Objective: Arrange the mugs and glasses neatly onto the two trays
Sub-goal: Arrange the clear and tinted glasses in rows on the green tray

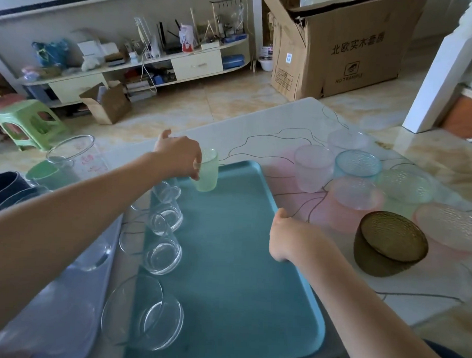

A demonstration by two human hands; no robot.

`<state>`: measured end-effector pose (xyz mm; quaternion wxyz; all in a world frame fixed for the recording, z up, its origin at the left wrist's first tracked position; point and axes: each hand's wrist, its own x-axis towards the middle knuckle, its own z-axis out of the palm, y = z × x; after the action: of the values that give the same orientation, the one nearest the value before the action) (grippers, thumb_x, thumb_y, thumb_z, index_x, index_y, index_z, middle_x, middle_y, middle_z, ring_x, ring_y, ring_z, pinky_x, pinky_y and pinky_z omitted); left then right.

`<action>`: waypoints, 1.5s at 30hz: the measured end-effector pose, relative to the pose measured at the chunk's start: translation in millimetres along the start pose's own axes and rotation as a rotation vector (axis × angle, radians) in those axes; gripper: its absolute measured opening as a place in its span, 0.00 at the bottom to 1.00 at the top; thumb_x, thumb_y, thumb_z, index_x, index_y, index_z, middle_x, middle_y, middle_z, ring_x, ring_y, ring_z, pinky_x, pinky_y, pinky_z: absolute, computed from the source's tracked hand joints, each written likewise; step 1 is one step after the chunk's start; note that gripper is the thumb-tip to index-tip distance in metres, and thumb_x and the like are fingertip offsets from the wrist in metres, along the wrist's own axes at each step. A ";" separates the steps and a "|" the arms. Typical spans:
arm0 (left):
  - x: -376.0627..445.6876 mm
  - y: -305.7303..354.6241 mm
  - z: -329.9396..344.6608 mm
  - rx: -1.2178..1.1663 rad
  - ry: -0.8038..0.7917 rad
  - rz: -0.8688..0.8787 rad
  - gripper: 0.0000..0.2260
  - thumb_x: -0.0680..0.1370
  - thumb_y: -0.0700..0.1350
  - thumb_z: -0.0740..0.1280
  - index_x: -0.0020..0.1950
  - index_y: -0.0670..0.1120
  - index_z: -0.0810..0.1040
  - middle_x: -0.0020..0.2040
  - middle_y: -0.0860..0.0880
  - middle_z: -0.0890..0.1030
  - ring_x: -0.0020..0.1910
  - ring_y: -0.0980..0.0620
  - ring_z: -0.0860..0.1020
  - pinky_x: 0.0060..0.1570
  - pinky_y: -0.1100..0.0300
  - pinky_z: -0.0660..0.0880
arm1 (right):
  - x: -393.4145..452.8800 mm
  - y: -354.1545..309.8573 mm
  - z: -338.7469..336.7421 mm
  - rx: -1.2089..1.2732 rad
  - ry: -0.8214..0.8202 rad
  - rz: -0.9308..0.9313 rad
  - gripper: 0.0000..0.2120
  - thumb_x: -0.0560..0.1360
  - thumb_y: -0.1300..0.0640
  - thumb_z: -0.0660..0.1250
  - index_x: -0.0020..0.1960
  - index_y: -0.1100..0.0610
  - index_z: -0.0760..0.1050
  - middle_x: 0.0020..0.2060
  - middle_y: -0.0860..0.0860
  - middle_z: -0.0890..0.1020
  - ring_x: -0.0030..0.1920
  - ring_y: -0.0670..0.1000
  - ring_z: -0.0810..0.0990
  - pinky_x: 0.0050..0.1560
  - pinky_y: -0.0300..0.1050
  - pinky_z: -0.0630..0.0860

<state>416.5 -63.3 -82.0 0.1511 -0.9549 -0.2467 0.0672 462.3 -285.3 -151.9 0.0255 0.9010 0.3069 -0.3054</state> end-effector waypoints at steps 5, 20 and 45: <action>-2.3 2.0 16.3 -0.095 0.018 -0.026 0.16 0.71 0.55 0.71 0.56 0.52 0.80 0.57 0.50 0.81 0.59 0.47 0.76 0.70 0.49 0.55 | -3.4 5.1 -2.0 0.137 0.111 -0.078 0.22 0.75 0.61 0.60 0.67 0.63 0.60 0.31 0.51 0.61 0.29 0.49 0.60 0.47 0.49 0.68; 15.6 80.1 -63.2 -0.231 0.187 0.328 0.23 0.72 0.40 0.67 0.66 0.55 0.71 0.68 0.51 0.72 0.68 0.49 0.67 0.69 0.48 0.56 | -3.2 5.5 -2.1 -0.002 0.012 -0.034 0.27 0.74 0.65 0.56 0.70 0.66 0.50 0.33 0.54 0.65 0.34 0.52 0.68 0.45 0.47 0.68; -66.8 24.5 -24.0 -0.349 0.230 0.250 0.05 0.76 0.48 0.64 0.48 0.54 0.78 0.38 0.52 0.76 0.52 0.43 0.74 0.55 0.58 0.66 | -9.6 0.6 -6.3 -0.165 -0.032 -0.043 0.35 0.74 0.68 0.54 0.73 0.70 0.38 0.34 0.59 0.67 0.32 0.54 0.67 0.36 0.47 0.67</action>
<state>374.3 -122.7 -63.6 0.0015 -0.9910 -0.1154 -0.0676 460.1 -289.5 -141.4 0.0978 0.8842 0.3497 -0.2939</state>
